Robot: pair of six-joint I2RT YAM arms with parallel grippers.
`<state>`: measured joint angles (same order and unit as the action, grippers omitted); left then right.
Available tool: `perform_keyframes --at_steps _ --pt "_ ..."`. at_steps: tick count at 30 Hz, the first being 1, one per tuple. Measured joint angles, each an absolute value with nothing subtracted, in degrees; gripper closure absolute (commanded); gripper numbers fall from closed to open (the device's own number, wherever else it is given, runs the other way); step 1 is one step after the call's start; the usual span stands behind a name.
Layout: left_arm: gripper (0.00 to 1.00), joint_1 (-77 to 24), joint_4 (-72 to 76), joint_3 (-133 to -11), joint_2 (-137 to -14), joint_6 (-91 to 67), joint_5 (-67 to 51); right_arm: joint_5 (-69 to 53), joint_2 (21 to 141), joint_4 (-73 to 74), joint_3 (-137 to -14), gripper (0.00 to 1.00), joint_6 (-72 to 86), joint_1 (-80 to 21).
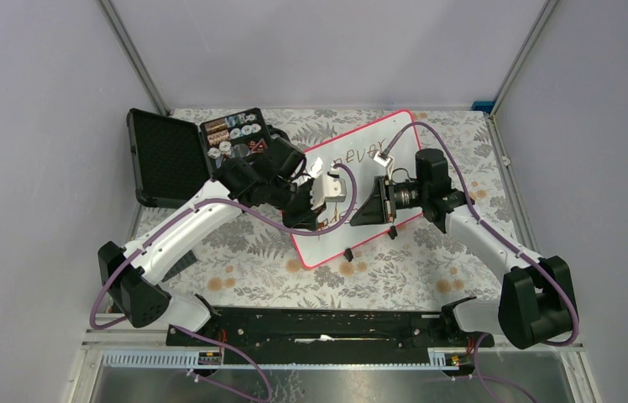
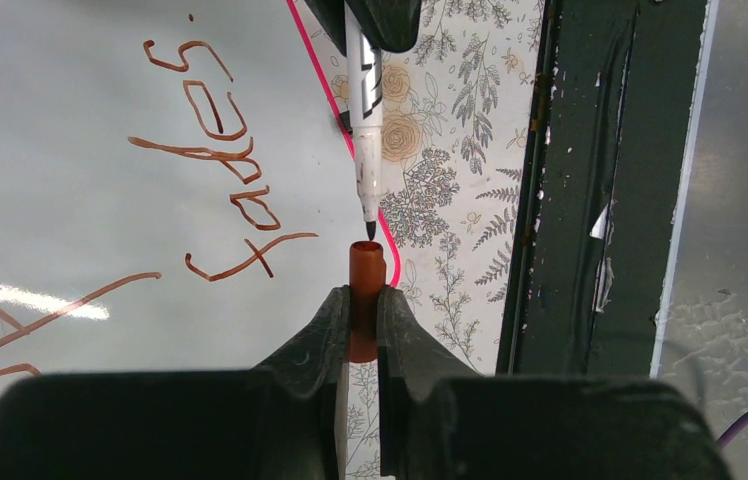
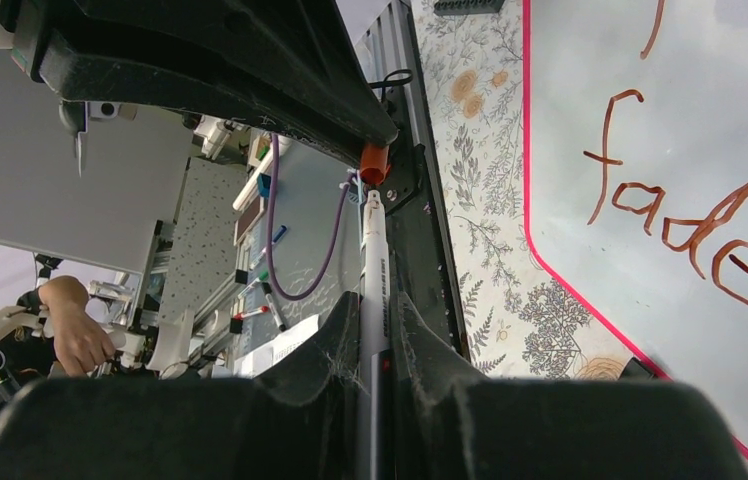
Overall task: Write a sentence on the whiteboard
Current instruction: Insert the whiteboard marker without the cap into the pen cap.
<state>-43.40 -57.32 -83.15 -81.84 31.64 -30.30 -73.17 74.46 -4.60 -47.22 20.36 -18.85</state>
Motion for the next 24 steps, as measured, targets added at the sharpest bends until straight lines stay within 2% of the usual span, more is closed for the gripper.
perform_keyframes --at_steps 24 --pt "1.0 -43.7 -58.0 -82.6 -81.8 33.9 -30.0 -73.1 74.7 -2.0 -47.4 1.0 19.2 -19.6"
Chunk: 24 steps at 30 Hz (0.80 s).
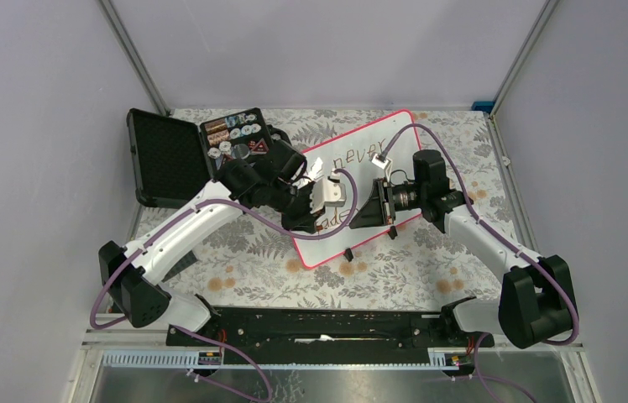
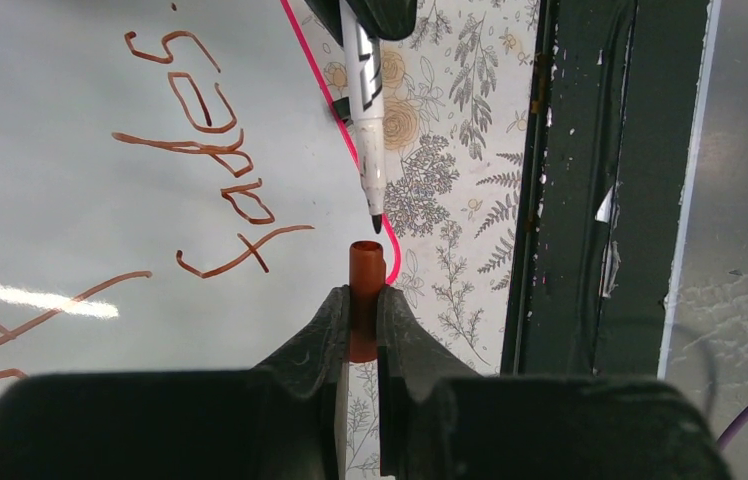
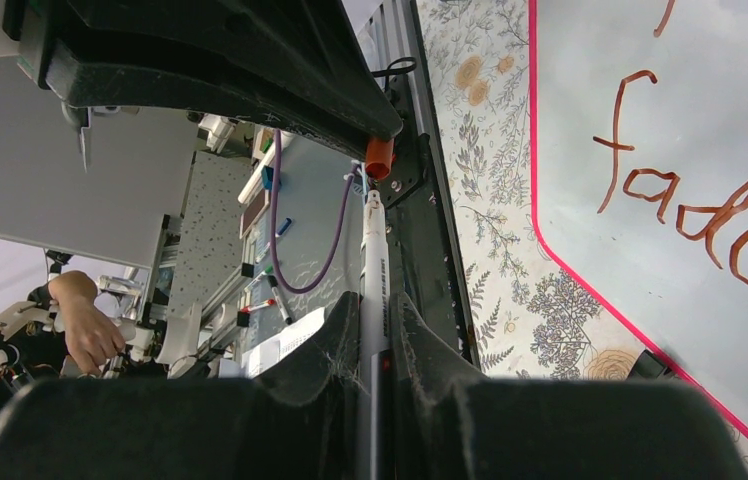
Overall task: Write a sentence on the whiteboard
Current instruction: Insert the whiteboard marker without the cap into the pen cap.
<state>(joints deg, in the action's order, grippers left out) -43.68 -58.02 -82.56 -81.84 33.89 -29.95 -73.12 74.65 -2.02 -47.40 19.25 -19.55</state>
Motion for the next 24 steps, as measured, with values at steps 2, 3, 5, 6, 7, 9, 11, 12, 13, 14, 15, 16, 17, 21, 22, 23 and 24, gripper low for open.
perform_keyframes --at_steps 2,3,5,6,7,9,11,12,13,14,15,16,17,21,22,23,24 --pt "1.0 -43.7 -58.5 -82.5 -81.8 34.1 -30.0 -73.1 74.7 -2.0 -47.4 1.0 19.2 -19.6" --pt "1.0 -43.7 -58.8 -82.4 -81.8 34.3 -30.0 -73.1 74.7 -2.0 -47.4 1.0 19.2 -19.6" --pt "1.0 -43.8 -59.2 -82.4 -81.8 34.4 -30.1 -73.1 74.7 -2.0 -47.4 1.0 19.2 -19.6" --pt "1.0 -43.8 -59.3 -82.4 -81.8 34.5 -30.1 -73.1 74.7 -2.0 -47.4 1.0 19.2 -19.6" --pt "1.0 -43.9 -59.4 -82.4 -81.8 34.5 -30.1 -73.1 74.7 -2.0 -47.4 1.0 19.2 -19.6" --pt "1.0 -44.0 -59.5 -82.4 -81.8 34.5 -30.2 -73.1 74.8 -2.0 -47.4 1.0 19.2 -19.6" --pt "1.0 -44.0 -59.5 -82.4 -81.8 34.5 -30.2 -73.1 74.8 -2.0 -47.4 1.0 19.3 -19.6" --pt "1.0 -44.0 -59.5 -82.4 -81.8 34.5 -30.2 -73.1 74.8 -2.0 -47.4 1.0 19.2 -19.7" --pt "1.0 -44.0 -59.5 -82.4 -81.8 34.4 -30.2 -73.1 74.8 -2.0 -47.4 1.0 19.2 -19.7" --pt "1.0 -44.0 -59.5 -82.4 -81.8 34.4 -30.2 -73.1 74.8 -2.0 -47.4 1.0 19.2 -19.9" --pt "1.0 -44.0 -59.5 -82.4 -81.8 34.4 -30.2 -73.1 74.8 -2.0 -47.4 1.0 19.2 -20.1" --pt "1.0 -44.0 -59.5 -82.4 -81.8 34.4 -30.2 -73.0 74.8 -2.0 -47.4 1.0 19.2 -20.3" --pt "1.0 -44.0 -59.5 -82.4 -81.8 34.4 -30.2 -73.0 74.9 -2.0 -47.4 1.0 19.2 -20.6" --pt "1.0 -44.0 -59.5 -82.4 -81.8 34.4 -30.2 -73.0 75.0 -2.0 -47.4 1.0 19.1 -21.3" --pt "1.0 -44.0 -59.5 -82.4 -81.8 34.4 -30.2 -72.9 75.1 -2.0 -47.4 1.0 19.1 -21.3" --pt "1.0 -44.0 -59.5 -82.4 -81.8 34.4 -30.3 -72.9 75.1 -2.0 -47.4 1.0 19.1 -21.4" --pt "1.0 -44.0 -59.5 -82.4 -81.8 34.4 -30.3 -72.9 75.2 -2.0 -47.4 1.0 19.1 -21.4"
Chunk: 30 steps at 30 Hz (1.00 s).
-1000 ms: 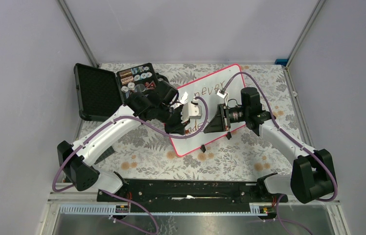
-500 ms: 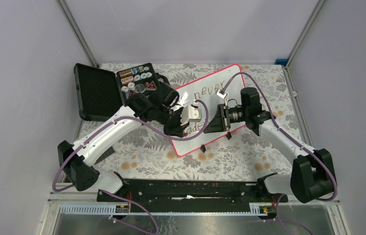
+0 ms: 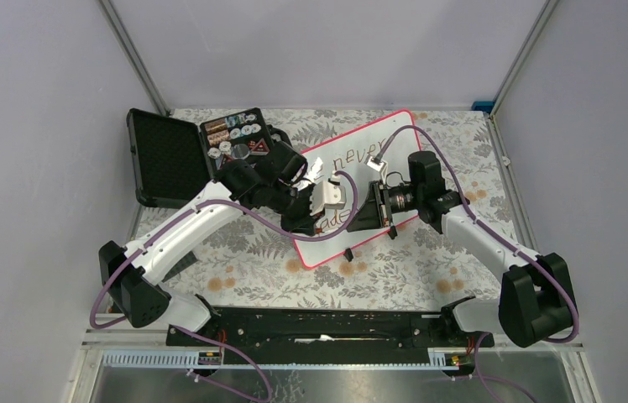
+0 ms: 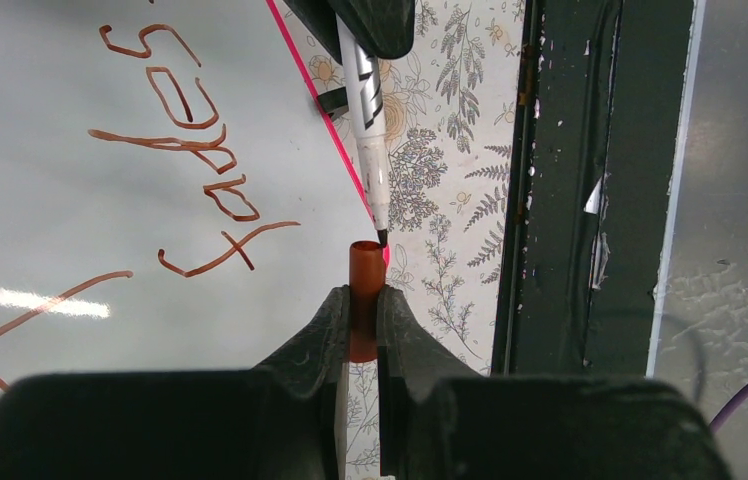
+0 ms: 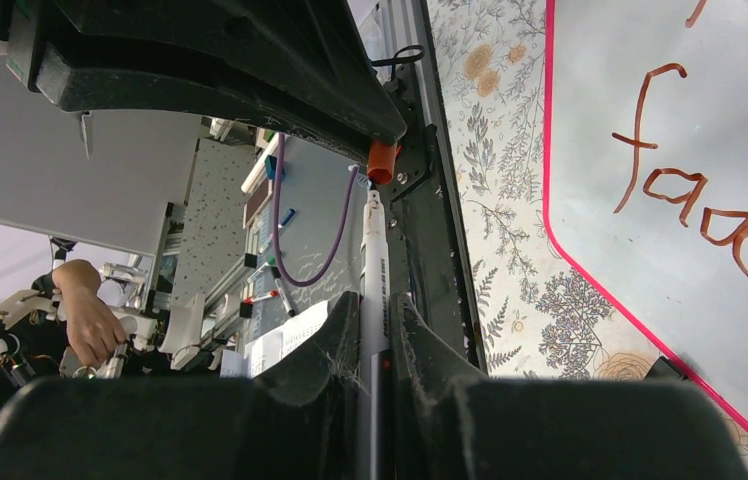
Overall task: Write a sentence on the whiteboard
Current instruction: Insert the whiteboard marker without the cap into the pen cap.
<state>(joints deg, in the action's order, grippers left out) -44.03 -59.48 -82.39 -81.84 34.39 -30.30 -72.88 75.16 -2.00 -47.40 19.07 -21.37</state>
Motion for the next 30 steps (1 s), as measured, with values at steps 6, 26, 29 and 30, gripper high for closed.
perform_keyframes --at_steps 6,26,29,30 --pt "1.0 -44.0 -59.5 -82.4 -81.8 34.4 -30.7 -72.7 75.2 -2.0 -47.4 1.0 19.1 -21.4" --pt "1.0 -44.0 -60.9 -82.3 -81.4 36.1 -30.7 -72.5 75.2 -2.0 -47.8 1.0 19.0 -21.4" --pt "1.0 -44.0 -60.9 -82.3 -81.4 36.1 -30.9 -72.5 75.2 -2.0 -47.8 1.0 19.0 -21.4" --pt "1.0 -44.0 -60.9 -82.3 -81.4 36.0 -30.9 -72.5 75.2 -2.0 -47.8 1.0 19.0 -21.4"
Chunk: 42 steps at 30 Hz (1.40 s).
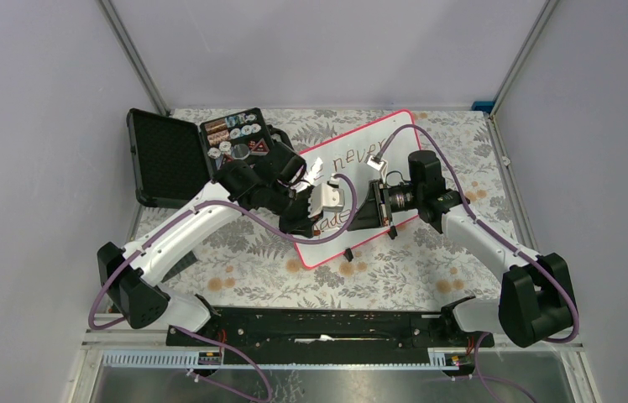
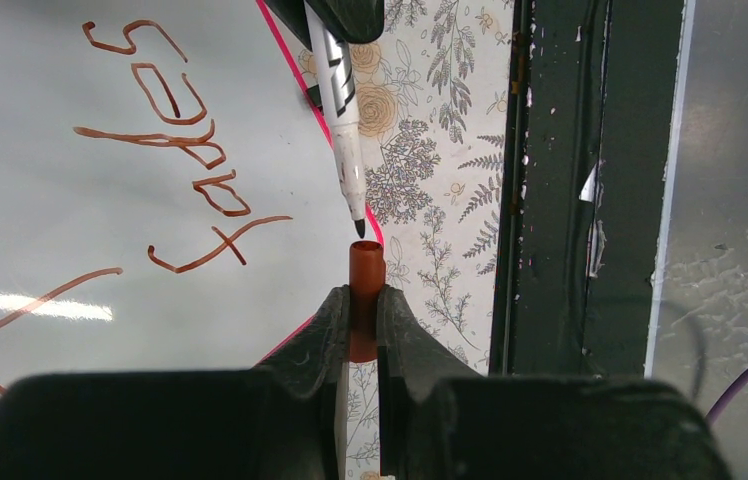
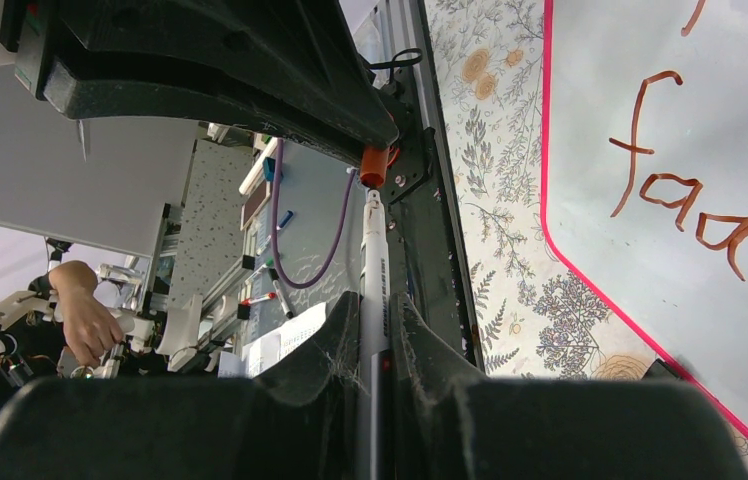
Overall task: Write a sentence on the whiteboard
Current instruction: Insert the whiteboard marker without the cap into the pen cap.
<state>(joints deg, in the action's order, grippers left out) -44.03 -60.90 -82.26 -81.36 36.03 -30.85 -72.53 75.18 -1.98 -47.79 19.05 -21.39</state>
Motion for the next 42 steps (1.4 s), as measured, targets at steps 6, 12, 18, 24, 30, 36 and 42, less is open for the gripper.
perform_keyframes --at_steps 6,12,18,24,30,36,42 --pt "1.0 -44.0 -60.9 -82.3 -81.4 36.0 -31.2 -72.5 75.2 -2.0 -47.8 1.0 19.0 -21.4" --pt "1.0 -44.0 -60.8 -82.7 -81.5 35.7 -31.7 -72.5 75.2 -2.0 -47.9 1.0 19.0 -21.4" --pt "1.0 -44.0 -60.8 -83.6 -82.1 35.4 -31.9 -72.4 75.2 -2.0 -48.2 1.0 19.0 -21.5" --pt "1.0 -44.1 -60.6 -83.7 -83.0 34.5 -32.1 -71.8 75.3 -1.9 -48.6 1.0 18.9 -21.8" --pt "1.0 -44.1 -60.7 -84.3 -83.7 31.4 -31.6 -71.1 75.3 -2.0 -48.6 1.0 18.9 -21.8" --pt "1.0 -43.8 -60.1 -84.3 -84.6 28.3 -31.2 -69.8 75.3 -2.0 -48.6 1.0 19.1 -21.8" --pt "1.0 -42.8 -59.7 -84.4 -84.8 26.5 -31.6 -68.8 75.3 -5.0 -47.7 1.0 21.1 -21.8"
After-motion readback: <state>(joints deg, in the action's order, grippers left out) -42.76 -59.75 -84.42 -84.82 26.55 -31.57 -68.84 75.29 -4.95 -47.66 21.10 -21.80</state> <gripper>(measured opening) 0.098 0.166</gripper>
